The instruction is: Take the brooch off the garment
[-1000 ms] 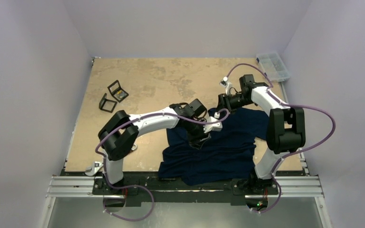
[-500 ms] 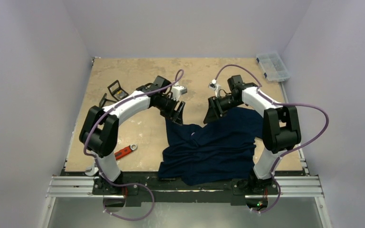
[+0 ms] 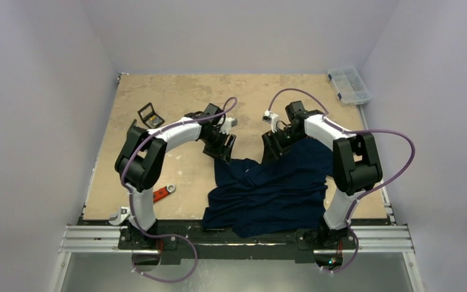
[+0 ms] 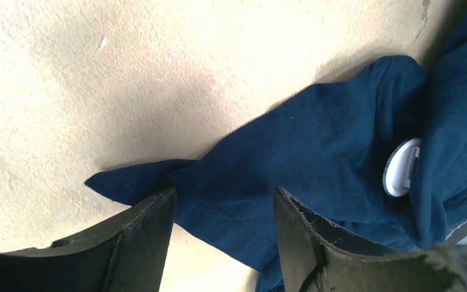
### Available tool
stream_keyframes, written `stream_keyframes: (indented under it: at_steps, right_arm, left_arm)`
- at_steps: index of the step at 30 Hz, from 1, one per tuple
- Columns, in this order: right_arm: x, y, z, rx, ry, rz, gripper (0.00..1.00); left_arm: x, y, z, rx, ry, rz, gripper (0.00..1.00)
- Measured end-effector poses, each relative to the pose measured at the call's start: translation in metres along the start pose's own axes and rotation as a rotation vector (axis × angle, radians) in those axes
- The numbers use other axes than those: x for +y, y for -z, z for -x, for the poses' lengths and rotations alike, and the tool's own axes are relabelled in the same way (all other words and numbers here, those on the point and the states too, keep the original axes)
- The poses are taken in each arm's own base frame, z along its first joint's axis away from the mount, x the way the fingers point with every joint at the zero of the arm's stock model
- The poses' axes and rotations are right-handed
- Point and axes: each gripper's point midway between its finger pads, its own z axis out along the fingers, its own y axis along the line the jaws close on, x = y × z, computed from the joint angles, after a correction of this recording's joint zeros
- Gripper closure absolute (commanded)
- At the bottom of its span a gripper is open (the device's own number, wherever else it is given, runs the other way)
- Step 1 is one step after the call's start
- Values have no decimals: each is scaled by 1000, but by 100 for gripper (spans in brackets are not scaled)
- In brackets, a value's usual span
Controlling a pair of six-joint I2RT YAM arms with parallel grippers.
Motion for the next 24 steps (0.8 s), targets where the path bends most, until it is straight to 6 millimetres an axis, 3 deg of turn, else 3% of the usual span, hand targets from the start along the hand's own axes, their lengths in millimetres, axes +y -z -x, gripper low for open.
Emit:
stream_keyframes:
  at_steps: [3,6,7,11,14,16,20,24]
  right_arm:
    - [-7,-3,-10,30,-3,-27,31]
    - [-12,-4,-21,60,-3,-50,39]
    - [-13,-5,-23,66,-2,-54,43]
    - [-18,-5,-27,79,12,-72,70]
    - [-18,-5,-26,77,30,-69,97]
    - [-17,-5,-25,75,48,-62,100]
    - [-12,-3,-20,55,102,-35,100]
    - [-4,2,-16,36,158,-6,100]
  left_arm:
    - [-2,-5,3,5,-12,12,58]
    - [-5,-10,6,12,-15,17,94]
    - [-5,-12,5,17,-15,17,100]
    - [-3,-13,4,26,-8,14,100]
    - [5,-6,7,16,7,17,100]
    - [14,6,10,-11,17,28,100]
    - [28,51,22,-125,3,65,100]
    - [27,83,27,-218,-42,97,100]
